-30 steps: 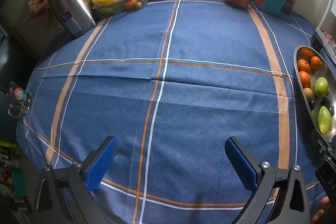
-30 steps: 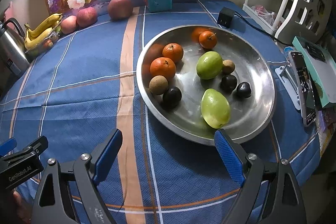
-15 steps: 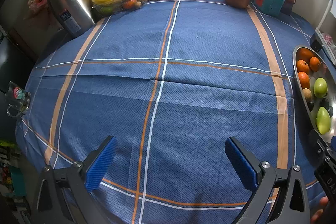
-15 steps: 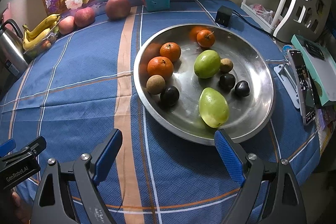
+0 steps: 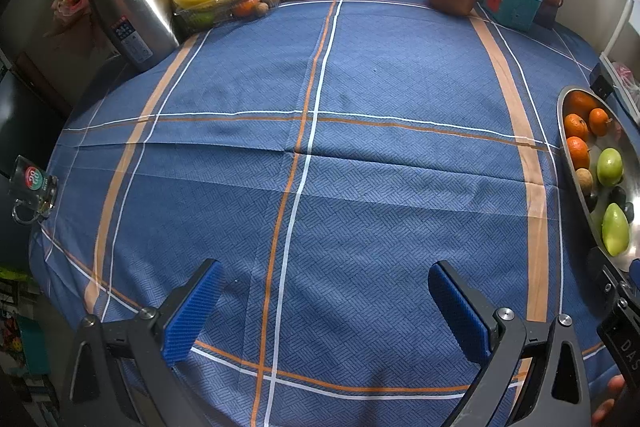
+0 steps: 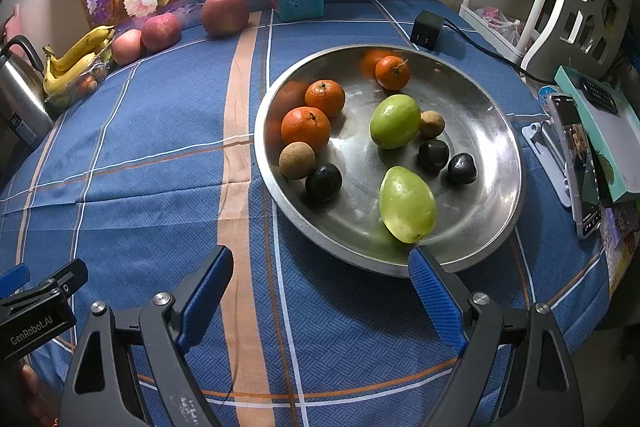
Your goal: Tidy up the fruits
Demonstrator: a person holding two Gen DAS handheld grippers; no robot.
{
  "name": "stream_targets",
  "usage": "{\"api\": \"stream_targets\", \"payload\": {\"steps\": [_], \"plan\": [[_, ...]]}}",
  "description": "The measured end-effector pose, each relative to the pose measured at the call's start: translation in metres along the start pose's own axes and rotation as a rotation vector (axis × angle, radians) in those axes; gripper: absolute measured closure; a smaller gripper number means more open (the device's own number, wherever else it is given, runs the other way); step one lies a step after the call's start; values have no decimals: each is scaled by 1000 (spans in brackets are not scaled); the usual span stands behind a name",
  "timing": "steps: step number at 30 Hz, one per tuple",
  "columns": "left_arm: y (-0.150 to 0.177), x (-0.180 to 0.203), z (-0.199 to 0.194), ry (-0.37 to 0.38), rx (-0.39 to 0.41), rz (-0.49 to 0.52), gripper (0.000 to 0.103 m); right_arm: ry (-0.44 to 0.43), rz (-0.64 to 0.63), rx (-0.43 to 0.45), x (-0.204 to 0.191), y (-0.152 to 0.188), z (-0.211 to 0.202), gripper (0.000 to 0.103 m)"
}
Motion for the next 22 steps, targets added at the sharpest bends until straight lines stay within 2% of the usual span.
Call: {"api": "stream_targets", "payload": {"steps": [13,22], "plan": [[0,-3,1,-10,-4,-5,0,1,1,0,-1,0,0,13],[-2,-3,-4,10,18,-9,0,2,-2,-1,-1,0,0,13]]}}
Point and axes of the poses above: each gripper's, at about its wrist camera, not at the fingertips, and z roughly the way its jaws point, x to its right, y to its underside, the point moved 5 cm from there along z, roughly the way its jaws point, and after that the axes turned 4 degrees about -z, right-handed, at the moved point
